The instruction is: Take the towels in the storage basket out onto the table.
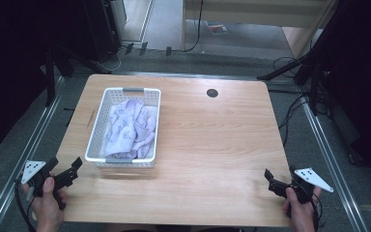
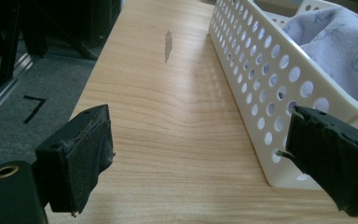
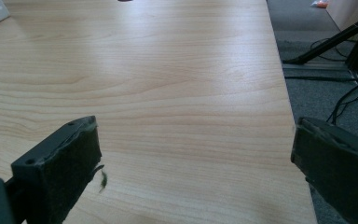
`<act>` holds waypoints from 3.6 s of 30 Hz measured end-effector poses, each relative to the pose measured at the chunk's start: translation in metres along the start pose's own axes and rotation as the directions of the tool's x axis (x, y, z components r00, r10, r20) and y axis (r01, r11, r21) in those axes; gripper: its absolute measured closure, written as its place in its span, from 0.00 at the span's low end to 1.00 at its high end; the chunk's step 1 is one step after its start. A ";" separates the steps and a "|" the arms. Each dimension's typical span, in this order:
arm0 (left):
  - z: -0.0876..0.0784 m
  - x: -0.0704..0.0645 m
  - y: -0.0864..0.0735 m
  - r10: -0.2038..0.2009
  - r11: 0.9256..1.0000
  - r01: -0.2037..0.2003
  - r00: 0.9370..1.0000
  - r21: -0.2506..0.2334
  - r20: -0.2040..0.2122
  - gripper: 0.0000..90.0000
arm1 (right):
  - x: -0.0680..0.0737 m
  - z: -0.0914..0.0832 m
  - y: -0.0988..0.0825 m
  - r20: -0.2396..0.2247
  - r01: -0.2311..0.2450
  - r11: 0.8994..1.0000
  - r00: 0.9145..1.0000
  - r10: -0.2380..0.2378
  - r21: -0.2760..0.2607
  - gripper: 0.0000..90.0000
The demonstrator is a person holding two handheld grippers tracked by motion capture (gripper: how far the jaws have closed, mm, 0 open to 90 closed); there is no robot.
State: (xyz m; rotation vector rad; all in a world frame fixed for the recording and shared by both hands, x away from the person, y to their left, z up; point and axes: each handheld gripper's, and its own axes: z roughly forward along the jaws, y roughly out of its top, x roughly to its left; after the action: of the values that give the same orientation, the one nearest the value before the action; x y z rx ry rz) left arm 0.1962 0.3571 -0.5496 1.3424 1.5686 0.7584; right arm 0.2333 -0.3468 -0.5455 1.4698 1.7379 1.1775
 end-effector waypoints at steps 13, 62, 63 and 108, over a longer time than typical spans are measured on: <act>-0.002 0.000 0.007 0.044 0.999 -0.043 0.999 0.031 -0.033 0.01 | 0.000 0.001 0.000 -0.003 -0.001 1.000 1.000 0.001 0.007 0.02; 0.083 -0.149 0.127 0.199 0.845 -0.294 0.948 0.447 0.248 0.00 | -0.001 0.001 0.001 -0.016 -0.004 1.000 1.000 0.004 0.012 0.02; 0.087 -0.152 0.127 0.196 0.839 -0.295 0.948 0.458 0.252 0.00 | -0.001 0.001 0.001 -0.016 -0.005 1.000 1.000 0.005 0.013 0.02; 0.196 -0.176 0.082 0.229 0.585 -0.263 0.961 0.767 0.155 0.00 | -0.001 0.002 0.001 -0.020 -0.002 1.000 1.000 0.003 0.019 0.02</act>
State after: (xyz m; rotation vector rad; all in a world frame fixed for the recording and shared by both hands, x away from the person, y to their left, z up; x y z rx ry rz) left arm 0.4080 0.1841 -0.5130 2.2414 1.7788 0.1444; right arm 0.2354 -0.3475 -0.5458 1.4764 1.7658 1.1836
